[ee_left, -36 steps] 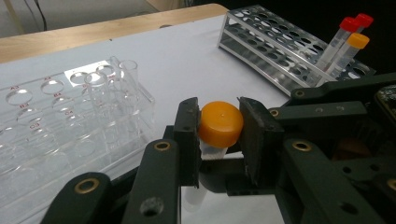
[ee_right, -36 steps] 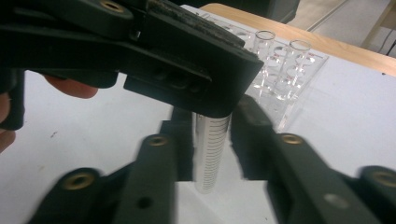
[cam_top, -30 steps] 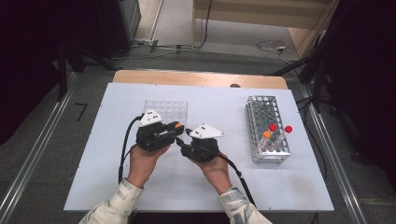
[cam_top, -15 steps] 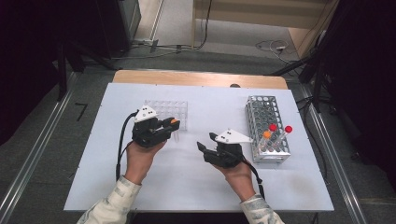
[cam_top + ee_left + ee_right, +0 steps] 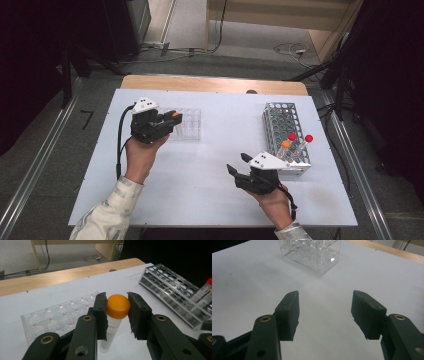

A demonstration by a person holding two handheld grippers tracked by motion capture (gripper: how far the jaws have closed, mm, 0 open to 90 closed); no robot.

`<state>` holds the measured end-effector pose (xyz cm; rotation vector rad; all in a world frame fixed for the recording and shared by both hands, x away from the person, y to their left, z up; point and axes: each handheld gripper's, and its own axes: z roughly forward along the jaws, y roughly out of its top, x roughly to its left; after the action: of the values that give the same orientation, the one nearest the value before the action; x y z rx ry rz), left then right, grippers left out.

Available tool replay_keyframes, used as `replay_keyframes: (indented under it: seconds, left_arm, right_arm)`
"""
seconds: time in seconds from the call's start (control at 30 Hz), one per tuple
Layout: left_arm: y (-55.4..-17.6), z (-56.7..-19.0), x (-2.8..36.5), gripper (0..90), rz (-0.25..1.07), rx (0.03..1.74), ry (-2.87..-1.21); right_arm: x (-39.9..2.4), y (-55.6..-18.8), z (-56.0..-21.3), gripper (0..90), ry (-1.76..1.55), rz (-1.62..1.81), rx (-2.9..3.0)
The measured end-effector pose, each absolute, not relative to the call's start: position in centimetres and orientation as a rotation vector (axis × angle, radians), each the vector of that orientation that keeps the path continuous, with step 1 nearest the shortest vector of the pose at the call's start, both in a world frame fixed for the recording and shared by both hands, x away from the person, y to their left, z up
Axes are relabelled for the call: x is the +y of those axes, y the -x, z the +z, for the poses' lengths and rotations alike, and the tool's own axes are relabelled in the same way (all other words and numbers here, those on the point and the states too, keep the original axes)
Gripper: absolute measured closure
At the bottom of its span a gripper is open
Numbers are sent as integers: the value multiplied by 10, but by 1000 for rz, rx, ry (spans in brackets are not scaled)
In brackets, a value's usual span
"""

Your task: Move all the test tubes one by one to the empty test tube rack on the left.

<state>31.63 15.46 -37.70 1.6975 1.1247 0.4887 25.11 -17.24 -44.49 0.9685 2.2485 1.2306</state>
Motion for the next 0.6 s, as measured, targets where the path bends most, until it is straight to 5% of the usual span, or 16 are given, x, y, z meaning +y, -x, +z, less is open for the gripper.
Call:
replay_keyframes:
  seconds: [0.6]
  left_arm:
    - [-350, -369, 158, 704, 547, 1190, -1632]
  right_arm:
    - [-184, -242, -452, 377, -1001, 1232, 2248]
